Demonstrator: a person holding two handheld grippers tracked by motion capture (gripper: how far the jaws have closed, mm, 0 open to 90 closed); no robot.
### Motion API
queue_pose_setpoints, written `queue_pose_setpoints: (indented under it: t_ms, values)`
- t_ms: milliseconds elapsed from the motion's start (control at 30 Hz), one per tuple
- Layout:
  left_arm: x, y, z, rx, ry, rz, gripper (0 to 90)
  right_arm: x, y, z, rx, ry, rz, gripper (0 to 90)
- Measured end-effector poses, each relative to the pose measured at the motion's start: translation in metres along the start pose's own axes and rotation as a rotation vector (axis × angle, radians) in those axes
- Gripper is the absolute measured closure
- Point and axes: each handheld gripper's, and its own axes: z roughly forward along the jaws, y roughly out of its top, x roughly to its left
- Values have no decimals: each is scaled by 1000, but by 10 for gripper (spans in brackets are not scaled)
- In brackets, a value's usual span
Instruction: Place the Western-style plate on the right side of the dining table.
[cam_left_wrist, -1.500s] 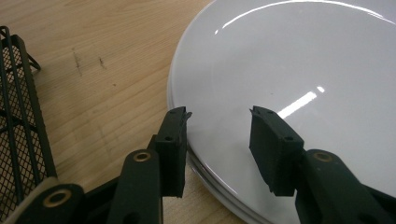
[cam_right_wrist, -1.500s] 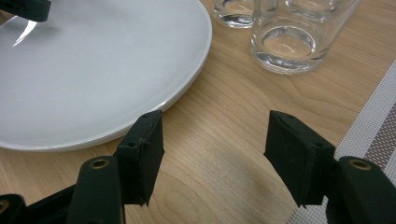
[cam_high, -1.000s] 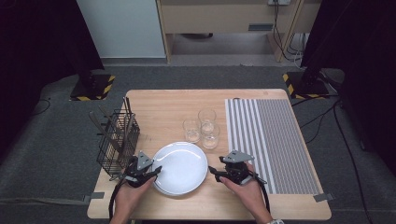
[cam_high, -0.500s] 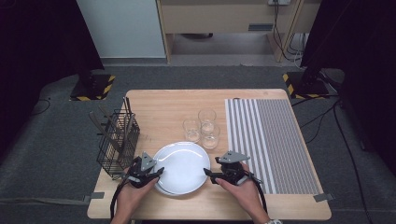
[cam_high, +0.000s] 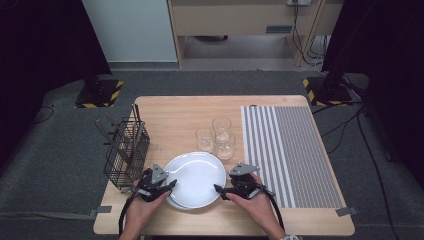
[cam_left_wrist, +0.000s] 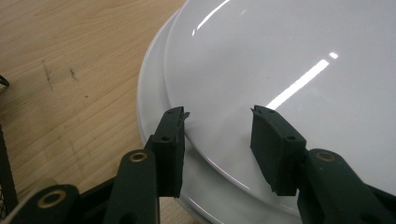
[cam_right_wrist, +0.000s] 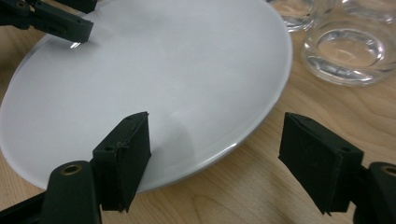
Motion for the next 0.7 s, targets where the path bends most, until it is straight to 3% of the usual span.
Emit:
queue_pose_setpoints:
  t_ms: [167, 500, 633, 700]
  values:
    - [-1, 0, 0, -3, -2, 2, 541, 2, 2, 11, 21, 51, 39, 231]
    - [-2, 0, 1, -3, 0, 9, 540, 1, 4, 15, 42, 94, 70, 255]
    - [-2, 1, 3, -2, 0, 12, 544, 3, 6, 10, 29, 93, 74, 312]
    - [-2, 1, 3, -2, 3, 16, 549, 4, 10, 6, 5, 102, 74, 382]
